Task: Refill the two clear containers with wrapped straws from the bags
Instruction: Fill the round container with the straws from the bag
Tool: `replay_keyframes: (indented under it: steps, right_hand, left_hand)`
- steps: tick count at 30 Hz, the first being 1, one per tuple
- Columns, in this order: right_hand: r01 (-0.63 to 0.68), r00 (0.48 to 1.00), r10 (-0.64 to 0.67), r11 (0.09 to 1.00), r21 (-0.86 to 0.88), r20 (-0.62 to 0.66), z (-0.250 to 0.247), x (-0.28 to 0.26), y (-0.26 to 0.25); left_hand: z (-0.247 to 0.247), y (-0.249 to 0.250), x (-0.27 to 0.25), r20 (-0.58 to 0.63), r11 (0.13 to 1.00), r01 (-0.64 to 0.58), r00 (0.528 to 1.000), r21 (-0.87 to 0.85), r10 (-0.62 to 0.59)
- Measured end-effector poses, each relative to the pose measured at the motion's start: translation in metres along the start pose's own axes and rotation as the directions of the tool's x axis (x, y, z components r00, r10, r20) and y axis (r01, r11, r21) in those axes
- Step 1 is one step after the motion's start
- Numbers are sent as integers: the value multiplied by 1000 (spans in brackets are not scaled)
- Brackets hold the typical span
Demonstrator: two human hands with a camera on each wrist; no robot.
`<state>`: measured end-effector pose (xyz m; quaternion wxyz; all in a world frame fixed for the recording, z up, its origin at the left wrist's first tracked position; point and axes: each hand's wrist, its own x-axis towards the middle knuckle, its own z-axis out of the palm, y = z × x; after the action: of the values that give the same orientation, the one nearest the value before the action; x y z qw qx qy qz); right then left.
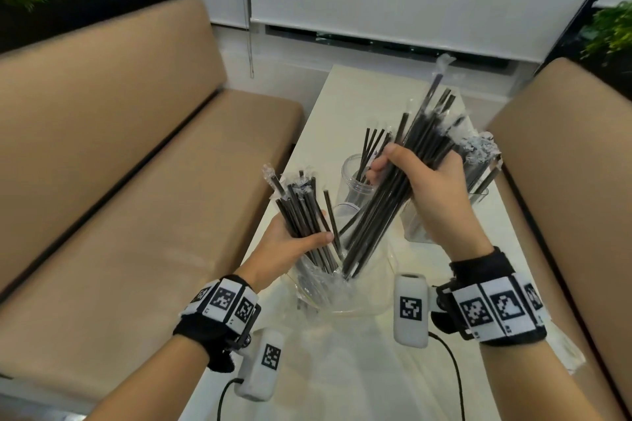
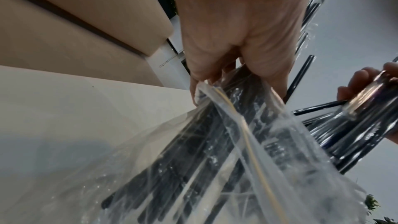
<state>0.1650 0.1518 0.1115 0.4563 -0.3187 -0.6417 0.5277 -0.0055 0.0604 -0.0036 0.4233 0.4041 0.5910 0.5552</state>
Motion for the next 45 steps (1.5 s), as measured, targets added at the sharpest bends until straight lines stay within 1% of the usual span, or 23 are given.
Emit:
replay_keyframes:
  steps: [3, 5, 8, 11, 13, 14, 16, 17, 18, 21, 23, 25, 29, 35, 37, 40, 45]
  right_hand:
    - [-8, 998, 14, 996, 84, -69, -8, 2, -19]
    - [20, 992, -5, 992, 127, -123, -14, 6, -32]
    - [66, 969, -40, 993, 98, -243, -21, 18, -47]
    - [150, 922, -120, 987, 55, -367, -24, 38, -63]
    - [204, 880, -183, 979, 0, -438, -26, 63, -72]
    - [218, 851, -214, 975, -48, -480, -26, 78, -73]
    - [201, 817, -250, 968, -149, -520, -23, 106, -67]
    - [179, 806, -246, 968, -175, -538, -21, 119, -61]
    - [151, 803, -237, 968, -198, -546, -17, 127, -56]
    - [132, 818, -209, 975, -178, -536, -10, 146, -27]
    - [90, 807, -174, 981, -174, -565, -9, 152, -6]
    - [66, 791, -143, 987, -149, -595, -10, 154, 11]
    - [40, 758, -97, 994, -102, -645, -15, 154, 35]
    - [-30, 686, -85, 989, -145, -723, -11, 146, 44]
    - [-35, 688, -109, 982, -184, -717, -7, 140, 52]
    - [-27, 707, -136, 975, -219, -693, -5, 136, 62]
    - [70, 695, -190, 978, -197, -694, -7, 138, 42]
  left_hand:
    - [-2, 1, -1, 6, 1000, -5, 1000, 25, 4]
    - [-4, 1, -3, 5, 1000, 3, 1000, 21, -3]
    - [-4, 1, -3, 6, 1000, 17, 1000, 0, -17]
    - [-4, -2, -4, 16, 999, 35, 999, -2, -35]
    - [-5, -4, -5, 23, 998, 57, 998, -14, -57]
    - [-5, -4, -6, 26, 998, 62, 998, -22, -61]
    - [-4, -4, -7, 25, 998, 65, 998, -25, -64]
    - [-5, -4, -8, 23, 998, 65, 998, -25, -64]
    - [-5, -4, -8, 24, 997, 65, 998, -28, -65]
    - [-5, -4, -9, 21, 997, 62, 998, -51, -61]
    - [-4, -5, -9, 11, 996, 56, 998, -76, -55]
    - [-4, -6, -9, 10, 992, 59, 998, -109, -58]
    - [-4, -9, -9, 22, 991, 75, 997, -109, -73]
    - [-5, -12, -8, 18, 986, 102, 995, -134, -100]
    - [-6, -12, -8, 22, 985, 105, 994, -137, -103]
    - [-7, -12, -9, 21, 985, 101, 995, -137, -99]
    - [-9, -14, -9, -17, 990, 97, 995, -106, -100]
